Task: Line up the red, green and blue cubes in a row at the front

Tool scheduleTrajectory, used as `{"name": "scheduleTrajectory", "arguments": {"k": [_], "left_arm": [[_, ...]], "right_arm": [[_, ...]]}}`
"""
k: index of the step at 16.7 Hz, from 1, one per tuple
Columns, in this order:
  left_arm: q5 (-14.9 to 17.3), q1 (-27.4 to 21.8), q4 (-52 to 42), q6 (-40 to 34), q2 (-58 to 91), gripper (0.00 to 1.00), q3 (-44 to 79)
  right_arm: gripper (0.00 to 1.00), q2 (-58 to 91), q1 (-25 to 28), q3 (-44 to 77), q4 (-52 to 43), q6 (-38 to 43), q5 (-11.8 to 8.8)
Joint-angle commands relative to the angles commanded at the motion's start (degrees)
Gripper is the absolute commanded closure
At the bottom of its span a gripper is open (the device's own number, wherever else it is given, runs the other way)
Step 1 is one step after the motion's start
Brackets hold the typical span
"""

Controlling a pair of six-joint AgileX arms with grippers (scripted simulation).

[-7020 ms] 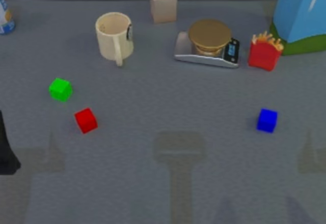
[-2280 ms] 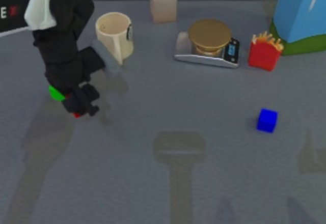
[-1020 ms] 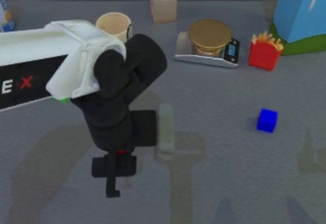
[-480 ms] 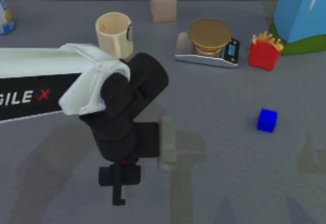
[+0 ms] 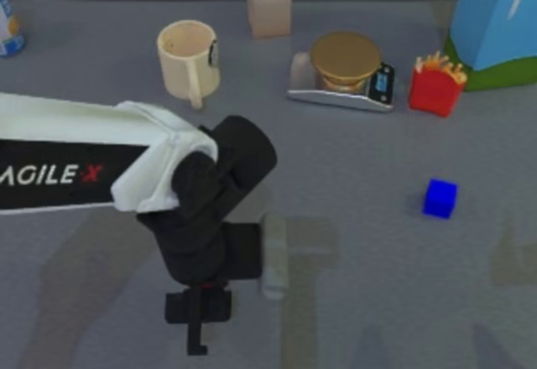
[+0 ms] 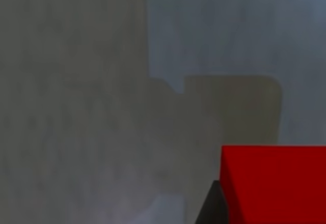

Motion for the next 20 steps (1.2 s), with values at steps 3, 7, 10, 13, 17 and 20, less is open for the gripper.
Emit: {"name": "scheduleTrajectory", "arguments": {"k": [3,7,10,13,17,20], "left_arm": [[0.0,0.0,0.0,0.0,0.0,0.77,0.0],[0.0,0.0,0.0,0.0,0.0,0.47,0.0],[0.0,0.0,0.0,0.0,0.0,0.25,0.0],[0.0,0.0,0.0,0.0,0.0,0.02,0.0],[0.0,0.0,0.0,0.0,0.0,0.0,0.0],[0.0,0.0,0.0,0.0,0.0,0.0,0.0]], "right_arm": [[0.0,0.0,0.0,0.0,0.0,0.0,0.0],[0.0,0.0,0.0,0.0,0.0,0.0,0.0],[0.0,0.0,0.0,0.0,0.0,0.0,0.0],[0.0,0.0,0.0,0.0,0.0,0.0,0.0],[0.0,0.0,0.0,0.0,0.0,0.0,0.0],[0.0,0.0,0.0,0.0,0.0,0.0,0.0]]}}
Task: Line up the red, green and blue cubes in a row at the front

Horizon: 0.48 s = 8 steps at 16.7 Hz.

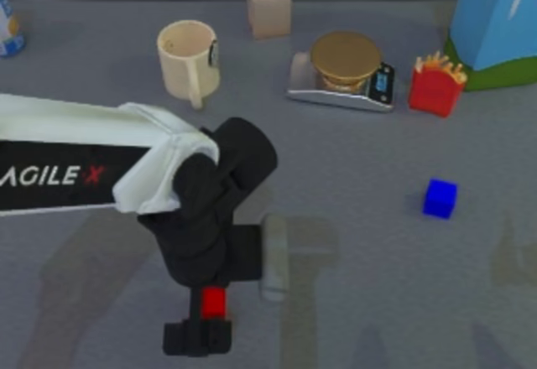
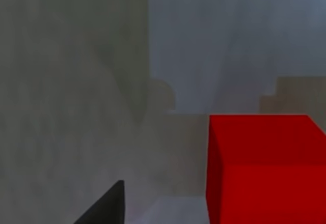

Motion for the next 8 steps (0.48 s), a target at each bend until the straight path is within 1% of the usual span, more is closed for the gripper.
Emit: {"name": "scheduleTrajectory", "arguments": {"k": [4,6,8], "left_arm": [[-0.03,0.04,-1.0,0.16,-0.44,0.0,0.84],[-0.06,0.31,-4.42,0.21,-1.79,0.0,3.02],[-0.03,0.77,-9.91,0.16,-3.65,0.0,5.65]], "right_arm": [[0.0,0.0,0.0,0.0,0.0,0.0,0.0],[0.0,0.0,0.0,0.0,0.0,0.0,0.0],[0.0,0.0,0.0,0.0,0.0,0.0,0.0]]}}
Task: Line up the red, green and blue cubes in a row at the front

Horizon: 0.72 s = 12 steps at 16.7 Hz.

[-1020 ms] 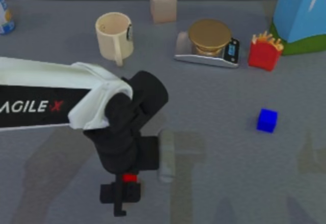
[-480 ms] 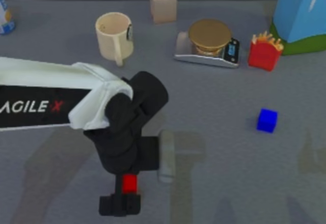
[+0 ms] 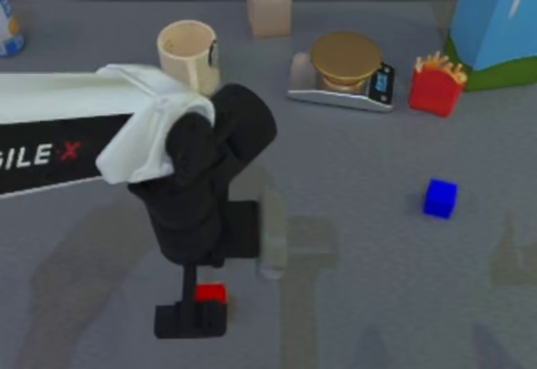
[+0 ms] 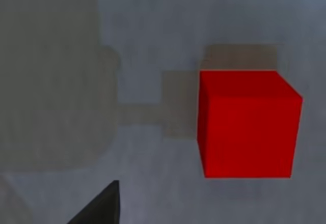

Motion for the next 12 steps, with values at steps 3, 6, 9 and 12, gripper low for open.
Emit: {"name": "scheduleTrajectory", "arguments": {"k": [3,6,9,12], "left_arm": [[0.01,0.53,-5.39,-0.04,-2.58,0.0,3.19],[0.01,0.64,-6.02,-0.07,-3.05,0.0,3.63],[-0.03,1.0,-6.21,-0.7,-2.05,0.0,4.32],[-0.21,5.39,-8.19,-4.98,3.26,0.0,10.09]], "right_arm": [[0.0,0.0,0.0,0.0,0.0,0.0,0.0],[0.0,0.0,0.0,0.0,0.0,0.0,0.0],[0.0,0.0,0.0,0.0,0.0,0.0,0.0],[0.0,0.0,0.0,0.0,0.0,0.0,0.0]]}}
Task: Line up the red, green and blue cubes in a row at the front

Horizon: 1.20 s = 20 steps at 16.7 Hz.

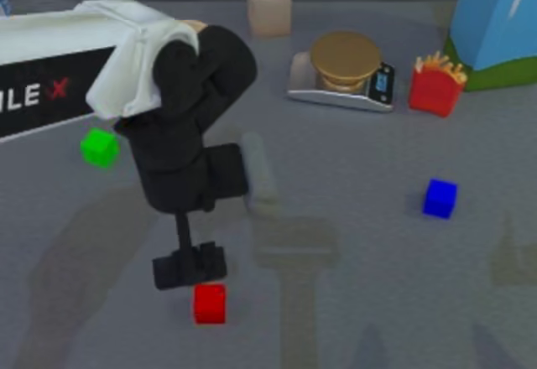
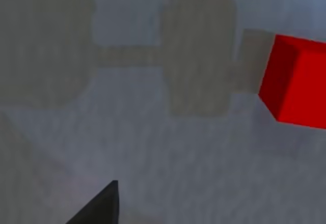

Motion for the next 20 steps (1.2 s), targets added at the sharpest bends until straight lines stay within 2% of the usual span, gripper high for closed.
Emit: {"name": "scheduleTrajectory", "arguments": {"k": [7,11,17,20], "left_arm": [[-0.56,18.45,-7.45,-18.18,20.02,0.0,28.52],[-0.84,26.87,-10.0,-26.57,27.71,0.0,38.28],[-0.88,27.93,-10.0,-27.7,28.64,0.0,39.2],[-0.86,28.1,-5.97,-27.8,29.9,0.0,36.14]], "right_arm": [[0.0,0.0,0.0,0.0,0.0,0.0,0.0],[0.0,0.0,0.0,0.0,0.0,0.0,0.0],[0.0,0.0,0.0,0.0,0.0,0.0,0.0],[0.0,0.0,0.0,0.0,0.0,0.0,0.0]]}}
